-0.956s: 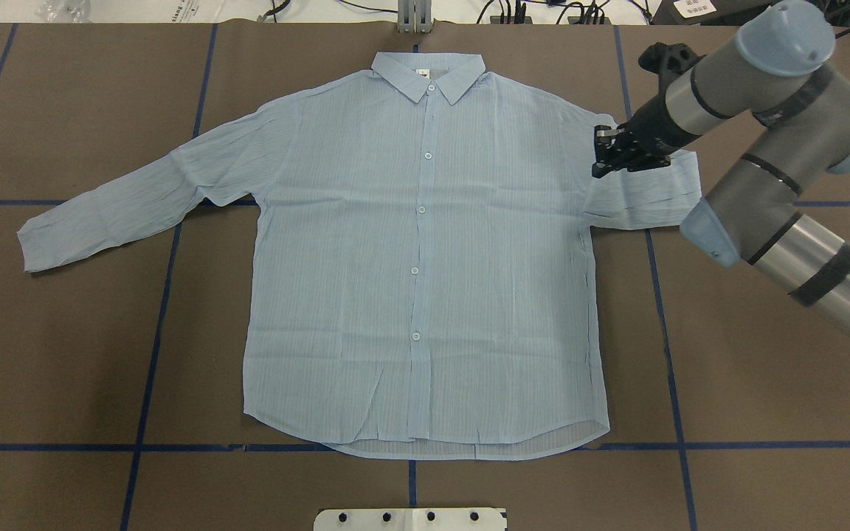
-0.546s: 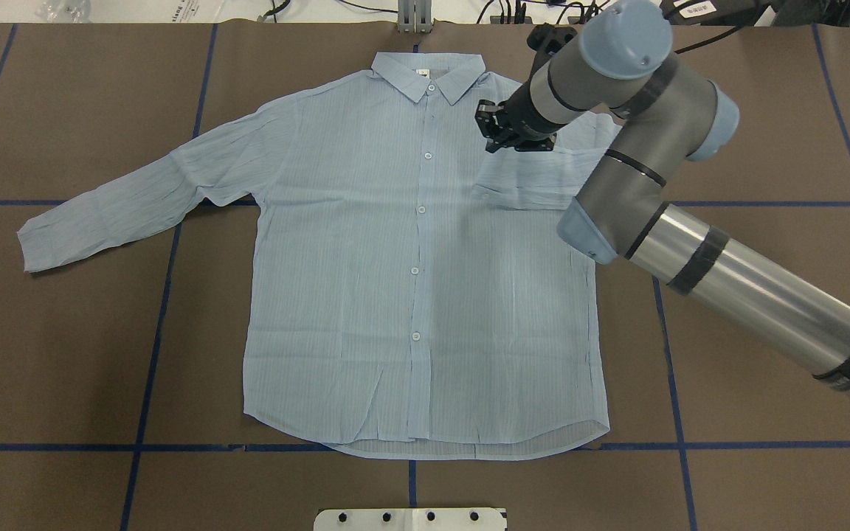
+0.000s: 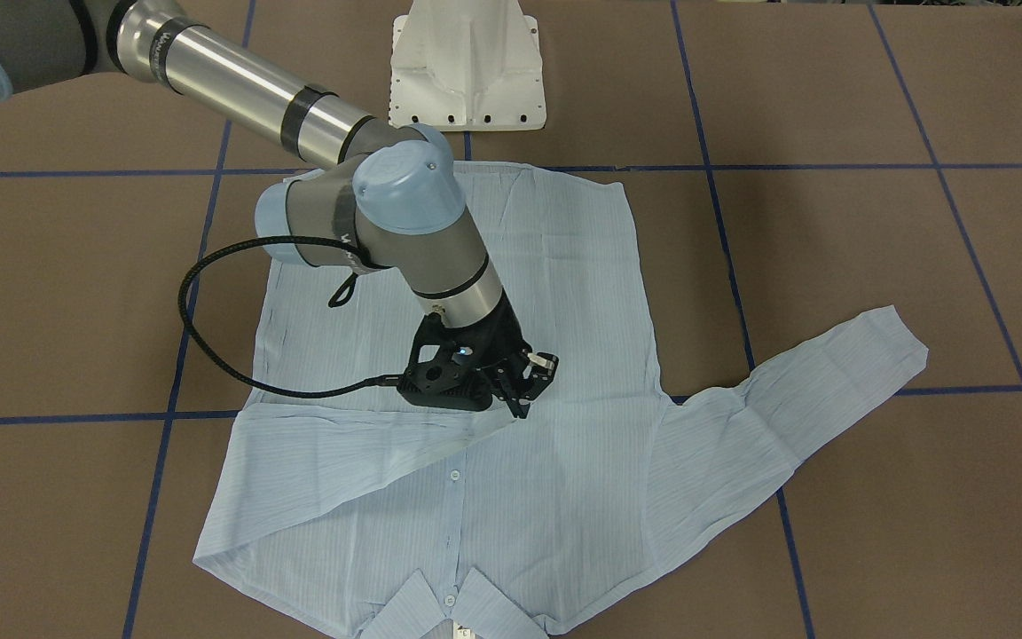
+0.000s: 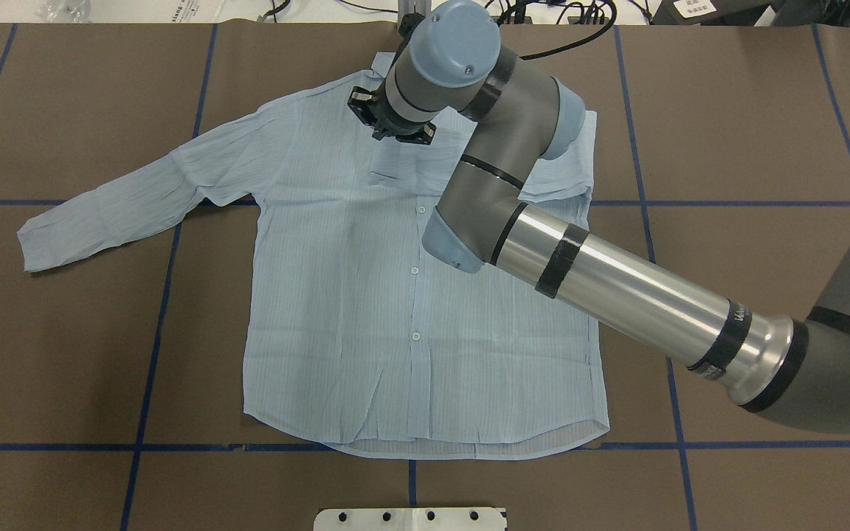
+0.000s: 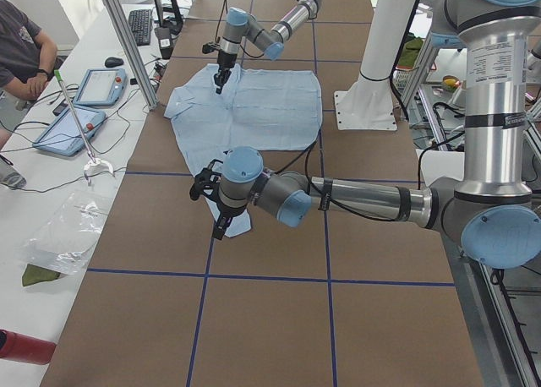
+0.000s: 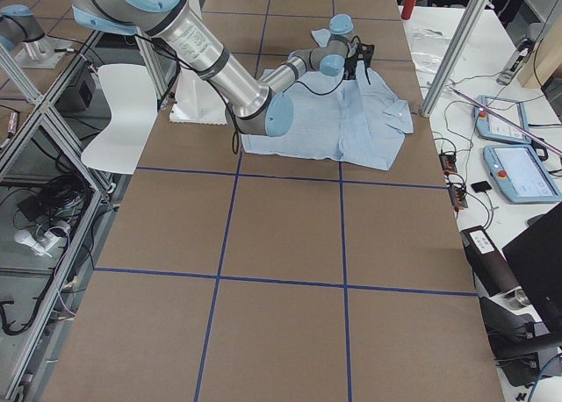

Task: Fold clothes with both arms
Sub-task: 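Carry the sleeve toward the collar with the right gripper while the left arm approaches, then hold the sleeve with the right gripper while the left gripper grasps the other cuff, then fold the other sleeve across the chest with the left gripper while the right gripper withdraws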

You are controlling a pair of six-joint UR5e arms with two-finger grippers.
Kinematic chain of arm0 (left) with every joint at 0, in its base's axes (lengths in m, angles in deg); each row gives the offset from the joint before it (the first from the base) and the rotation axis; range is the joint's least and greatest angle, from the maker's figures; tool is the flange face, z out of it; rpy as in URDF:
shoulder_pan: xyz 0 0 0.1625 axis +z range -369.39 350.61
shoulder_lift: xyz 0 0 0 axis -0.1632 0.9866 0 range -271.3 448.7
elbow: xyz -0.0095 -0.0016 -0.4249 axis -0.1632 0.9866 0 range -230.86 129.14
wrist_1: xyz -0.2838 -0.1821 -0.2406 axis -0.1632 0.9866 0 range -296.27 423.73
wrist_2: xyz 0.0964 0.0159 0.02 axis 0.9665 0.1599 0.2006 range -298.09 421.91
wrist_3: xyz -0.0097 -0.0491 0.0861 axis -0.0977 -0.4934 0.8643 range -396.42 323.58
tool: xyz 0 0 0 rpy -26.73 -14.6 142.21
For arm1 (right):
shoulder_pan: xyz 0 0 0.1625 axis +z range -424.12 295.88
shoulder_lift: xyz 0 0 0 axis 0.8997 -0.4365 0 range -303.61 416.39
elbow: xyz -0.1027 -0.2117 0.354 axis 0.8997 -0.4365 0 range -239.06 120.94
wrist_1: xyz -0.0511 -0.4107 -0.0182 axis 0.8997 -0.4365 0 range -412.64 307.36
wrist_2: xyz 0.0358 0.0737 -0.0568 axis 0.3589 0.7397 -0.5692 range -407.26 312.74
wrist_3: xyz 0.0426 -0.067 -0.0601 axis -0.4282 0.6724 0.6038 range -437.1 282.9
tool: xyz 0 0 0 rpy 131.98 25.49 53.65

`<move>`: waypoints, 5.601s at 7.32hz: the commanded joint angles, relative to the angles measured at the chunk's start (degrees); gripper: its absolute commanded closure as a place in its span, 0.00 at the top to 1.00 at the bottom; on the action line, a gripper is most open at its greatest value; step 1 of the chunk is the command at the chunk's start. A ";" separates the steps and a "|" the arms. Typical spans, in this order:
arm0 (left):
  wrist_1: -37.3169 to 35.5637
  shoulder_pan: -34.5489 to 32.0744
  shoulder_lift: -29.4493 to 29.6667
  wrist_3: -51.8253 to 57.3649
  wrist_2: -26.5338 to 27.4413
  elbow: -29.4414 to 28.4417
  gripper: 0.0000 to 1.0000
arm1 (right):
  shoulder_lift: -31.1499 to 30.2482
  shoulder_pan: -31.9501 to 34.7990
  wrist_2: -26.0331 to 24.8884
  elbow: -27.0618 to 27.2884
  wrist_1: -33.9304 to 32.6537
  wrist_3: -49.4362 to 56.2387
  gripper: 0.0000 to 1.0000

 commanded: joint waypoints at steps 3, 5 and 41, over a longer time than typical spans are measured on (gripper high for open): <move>0.00 0.00 -0.48 0.00 -0.33 0.00 1.00 | 2.83 -3.14 -4.92 -4.12 3.27 -2.78 0.00; 0.00 0.00 -0.48 0.00 -0.33 0.00 1.00 | 2.83 -3.50 -5.02 -4.30 3.29 -2.88 0.00; 19.87 20.56 18.20 -55.73 1.95 -16.45 0.00 | -33.10 5.45 3.84 40.78 -16.31 -0.98 0.99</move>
